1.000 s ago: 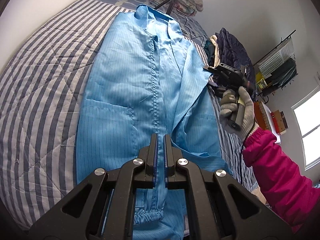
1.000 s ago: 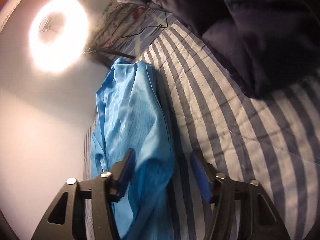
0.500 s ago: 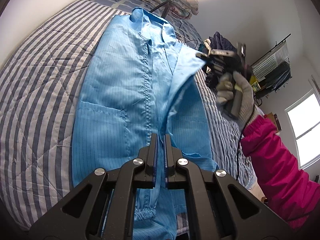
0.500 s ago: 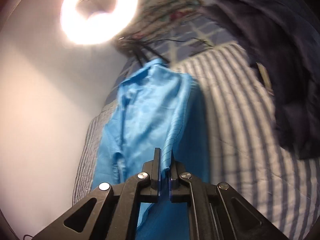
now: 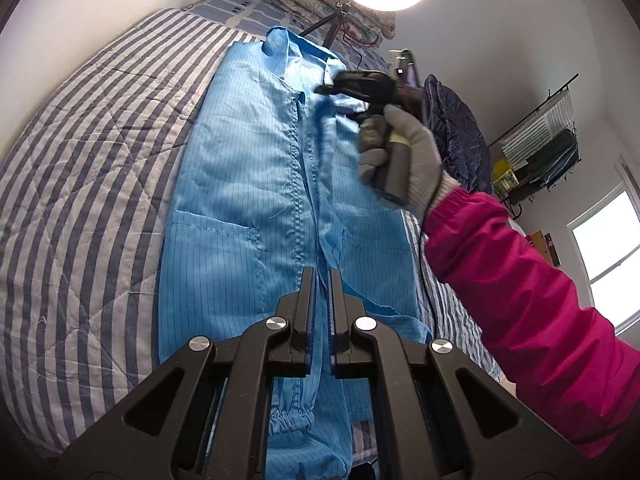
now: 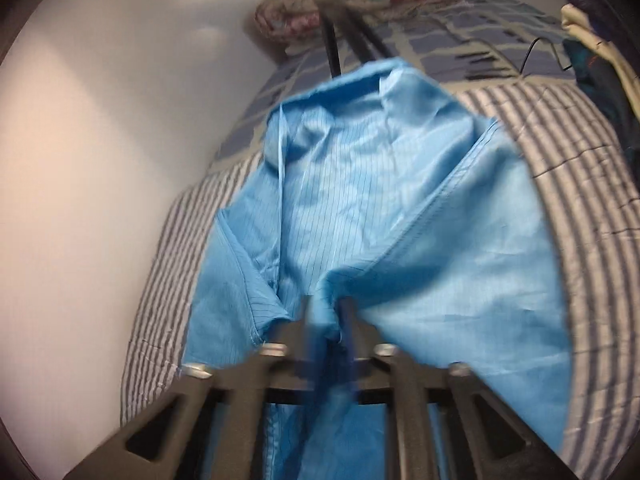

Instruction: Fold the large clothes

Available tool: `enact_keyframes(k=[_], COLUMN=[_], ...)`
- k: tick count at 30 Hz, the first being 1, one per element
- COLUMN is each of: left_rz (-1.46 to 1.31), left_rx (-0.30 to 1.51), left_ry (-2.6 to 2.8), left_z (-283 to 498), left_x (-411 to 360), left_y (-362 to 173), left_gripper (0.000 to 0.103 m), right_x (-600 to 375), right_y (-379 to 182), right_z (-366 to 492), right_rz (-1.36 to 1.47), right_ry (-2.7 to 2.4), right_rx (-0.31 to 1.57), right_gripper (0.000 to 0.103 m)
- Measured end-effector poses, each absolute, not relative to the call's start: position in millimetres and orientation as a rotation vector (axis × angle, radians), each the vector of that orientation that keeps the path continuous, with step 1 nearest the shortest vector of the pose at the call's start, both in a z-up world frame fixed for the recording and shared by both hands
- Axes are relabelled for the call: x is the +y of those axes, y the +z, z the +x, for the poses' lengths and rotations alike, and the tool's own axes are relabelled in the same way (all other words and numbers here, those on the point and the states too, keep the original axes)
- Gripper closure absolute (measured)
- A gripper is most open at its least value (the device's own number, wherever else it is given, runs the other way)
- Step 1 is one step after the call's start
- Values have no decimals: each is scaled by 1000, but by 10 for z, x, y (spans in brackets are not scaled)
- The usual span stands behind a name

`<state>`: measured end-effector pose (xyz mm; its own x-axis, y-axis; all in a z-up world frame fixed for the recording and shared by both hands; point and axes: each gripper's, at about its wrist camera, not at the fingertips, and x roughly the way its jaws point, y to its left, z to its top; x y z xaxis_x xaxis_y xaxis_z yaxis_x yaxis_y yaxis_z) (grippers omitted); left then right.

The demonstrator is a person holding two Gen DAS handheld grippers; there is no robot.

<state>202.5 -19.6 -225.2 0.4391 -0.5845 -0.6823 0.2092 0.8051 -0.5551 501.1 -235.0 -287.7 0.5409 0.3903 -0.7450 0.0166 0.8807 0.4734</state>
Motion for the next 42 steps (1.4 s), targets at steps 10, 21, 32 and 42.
enact_keyframes(k=[10, 21, 32, 42], left_rz=[-420, -372, -328, -300], left_rx=[977, 962, 948, 904], left_ry=[-489, -496, -467, -455], left_z=[1974, 1958, 1912, 1785], left_x=[-130, -319, -342, -323], left_y=[-2139, -2068, -2086, -1977], left_gripper=[102, 102, 102, 102], right_x=[-2408, -3073, -3369, -2862], right_y=[-2646, -2316, -3111, -2979], right_z=[4616, 2920, 1663, 998], right_rz=[483, 346, 457, 463], right_ry=[408, 406, 418, 698], right_rx=[999, 1020, 1189, 1195], right_gripper=[38, 50, 49, 59])
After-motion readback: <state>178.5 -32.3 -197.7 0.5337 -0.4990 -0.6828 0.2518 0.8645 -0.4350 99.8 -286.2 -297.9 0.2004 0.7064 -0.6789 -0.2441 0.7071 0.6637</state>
